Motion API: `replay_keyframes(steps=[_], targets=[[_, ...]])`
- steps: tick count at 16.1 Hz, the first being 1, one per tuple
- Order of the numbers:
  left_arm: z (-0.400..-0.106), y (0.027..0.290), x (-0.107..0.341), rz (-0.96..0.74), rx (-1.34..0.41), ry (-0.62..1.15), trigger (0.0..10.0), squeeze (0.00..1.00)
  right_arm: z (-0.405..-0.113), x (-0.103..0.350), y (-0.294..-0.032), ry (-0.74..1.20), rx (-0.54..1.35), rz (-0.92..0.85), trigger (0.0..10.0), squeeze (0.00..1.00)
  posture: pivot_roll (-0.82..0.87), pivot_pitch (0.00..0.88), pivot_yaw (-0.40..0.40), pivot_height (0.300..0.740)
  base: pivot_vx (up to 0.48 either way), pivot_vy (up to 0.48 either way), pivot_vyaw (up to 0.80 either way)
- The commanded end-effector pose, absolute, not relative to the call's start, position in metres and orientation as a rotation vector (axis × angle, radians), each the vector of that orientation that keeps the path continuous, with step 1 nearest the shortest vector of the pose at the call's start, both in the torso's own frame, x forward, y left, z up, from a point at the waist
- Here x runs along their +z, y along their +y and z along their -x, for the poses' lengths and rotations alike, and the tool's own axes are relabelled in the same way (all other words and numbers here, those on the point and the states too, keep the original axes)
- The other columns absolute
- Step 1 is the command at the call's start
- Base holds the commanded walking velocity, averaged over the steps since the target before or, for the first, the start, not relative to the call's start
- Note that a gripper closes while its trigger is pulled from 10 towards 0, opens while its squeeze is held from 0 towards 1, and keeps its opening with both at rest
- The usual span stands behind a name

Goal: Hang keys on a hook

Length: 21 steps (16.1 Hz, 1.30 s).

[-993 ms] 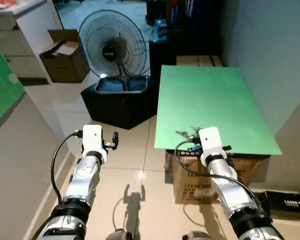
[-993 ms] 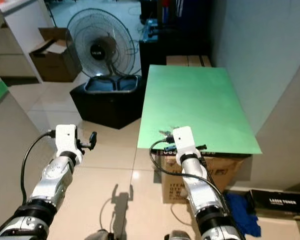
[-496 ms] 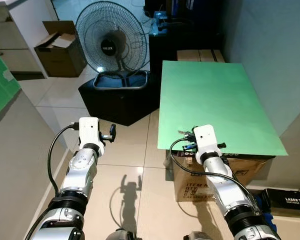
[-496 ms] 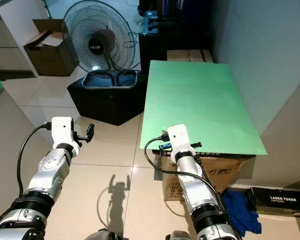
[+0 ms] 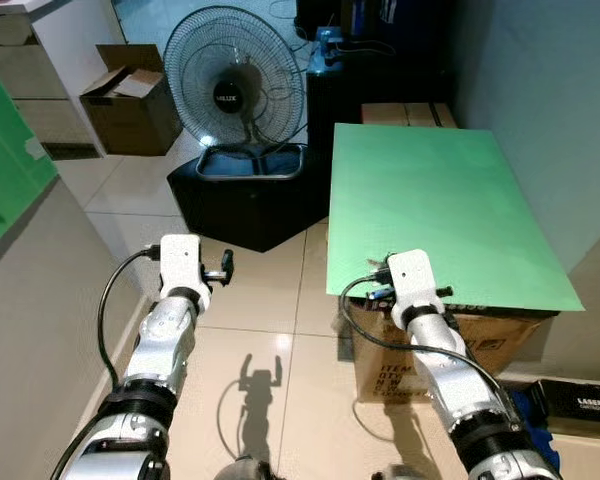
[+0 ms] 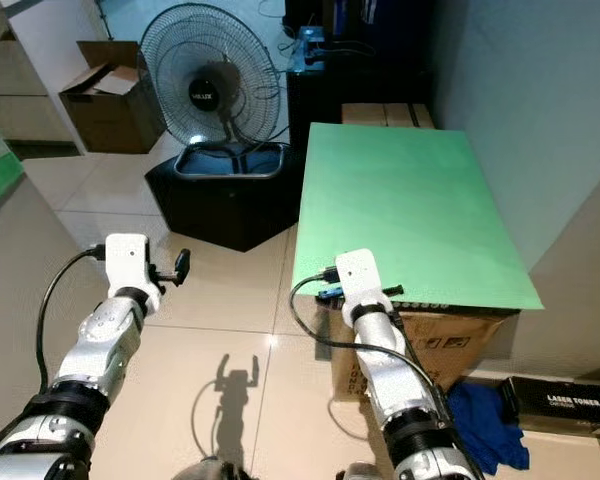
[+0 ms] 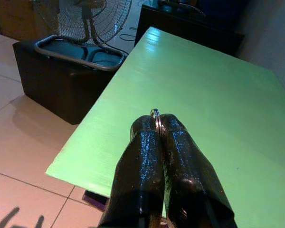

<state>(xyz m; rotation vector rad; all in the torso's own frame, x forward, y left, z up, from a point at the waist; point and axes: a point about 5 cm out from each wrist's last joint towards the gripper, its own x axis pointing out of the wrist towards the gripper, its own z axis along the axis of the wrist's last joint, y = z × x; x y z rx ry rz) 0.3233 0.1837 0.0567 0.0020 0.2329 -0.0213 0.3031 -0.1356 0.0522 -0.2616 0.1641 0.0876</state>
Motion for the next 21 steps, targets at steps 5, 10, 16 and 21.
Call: replay_keyframes(steps=[5,10,16,21], targets=[[-0.323,0.183,0.057,-0.029,-0.043,0.234,10.0,0.0,-0.308,0.051,-0.135,0.186,0.064,0.24,0.0,0.0,-0.2,0.0,0.093,0.713,0.0,0.0,0.73],[-0.316,0.176,0.054,-0.009,-0.027,0.229,10.0,0.0,-0.31,0.047,-0.135,0.205,0.072,0.255,0.0,0.0,-0.17,0.0,0.073,0.713,0.0,0.0,0.66],[-0.31,0.168,0.05,0.015,0.005,0.232,10.0,0.0,-0.315,0.046,-0.133,0.216,0.093,0.27,0.0,0.0,-0.15,0.0,0.053,0.713,0.0,0.0,0.62],[-0.307,0.168,0.049,0.003,0.022,0.235,10.0,0.0,-0.318,0.046,-0.13,0.221,0.112,0.279,0.0,0.0,-0.13,0.0,0.036,0.713,0.0,0.0,0.6]])
